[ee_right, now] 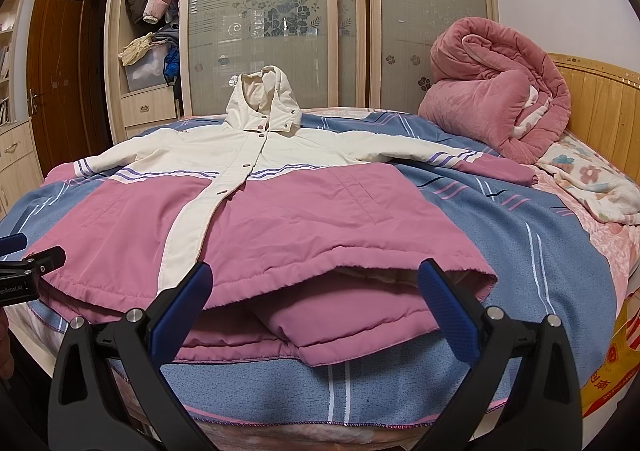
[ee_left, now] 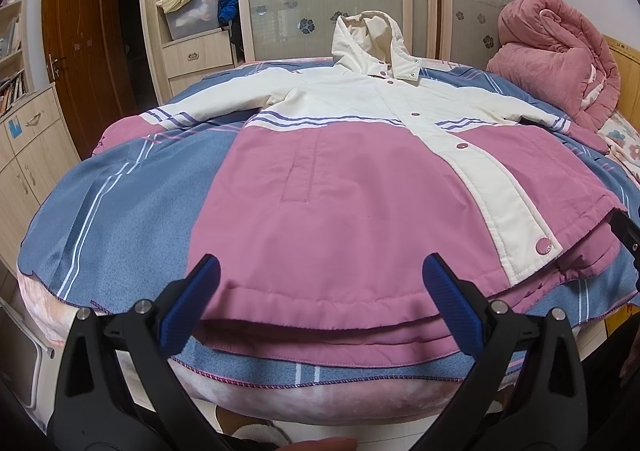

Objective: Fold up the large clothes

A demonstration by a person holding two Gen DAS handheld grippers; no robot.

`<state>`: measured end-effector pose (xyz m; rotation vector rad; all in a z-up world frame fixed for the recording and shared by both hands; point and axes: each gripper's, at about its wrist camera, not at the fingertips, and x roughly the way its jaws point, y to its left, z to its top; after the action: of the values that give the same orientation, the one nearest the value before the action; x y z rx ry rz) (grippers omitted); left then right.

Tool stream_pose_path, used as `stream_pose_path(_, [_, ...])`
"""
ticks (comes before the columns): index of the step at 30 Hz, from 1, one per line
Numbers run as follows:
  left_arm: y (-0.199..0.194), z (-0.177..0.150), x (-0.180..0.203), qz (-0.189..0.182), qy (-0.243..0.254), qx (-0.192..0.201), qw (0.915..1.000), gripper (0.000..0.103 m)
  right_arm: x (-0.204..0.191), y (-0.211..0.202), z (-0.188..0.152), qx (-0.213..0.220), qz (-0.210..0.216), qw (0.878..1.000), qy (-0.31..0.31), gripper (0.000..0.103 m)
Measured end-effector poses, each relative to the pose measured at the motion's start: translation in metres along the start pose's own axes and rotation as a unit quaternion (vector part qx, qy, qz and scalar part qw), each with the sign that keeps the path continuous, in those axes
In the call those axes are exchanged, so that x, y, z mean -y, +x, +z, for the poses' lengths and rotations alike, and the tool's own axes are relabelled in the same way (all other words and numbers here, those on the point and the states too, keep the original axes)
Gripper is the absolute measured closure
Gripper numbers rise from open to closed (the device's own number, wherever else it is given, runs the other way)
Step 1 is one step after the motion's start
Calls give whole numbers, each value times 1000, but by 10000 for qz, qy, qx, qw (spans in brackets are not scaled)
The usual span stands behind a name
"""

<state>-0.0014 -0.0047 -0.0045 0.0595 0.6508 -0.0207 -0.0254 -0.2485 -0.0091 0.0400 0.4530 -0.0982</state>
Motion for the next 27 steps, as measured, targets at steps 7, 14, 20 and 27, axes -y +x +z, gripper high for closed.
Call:
stream_pose_path(7, [2,0,0,-3,8,-6,10000,2,0,0,0,-1,-3,10000,11,1])
stream_pose_path(14, [4,-1,-2,-21,-27,-64,10000,2,0,0,0,-4,-4,10000,12,1])
stream_pose_path(20, [7,0,-3,-106,-16,-178,9998,2,0,0,0,-7,-1,10000,17,1])
stream_pose_path(27, [-1,1,-6,-97,12,-90,9999,2,1,0,0,9,-5,10000,14,1])
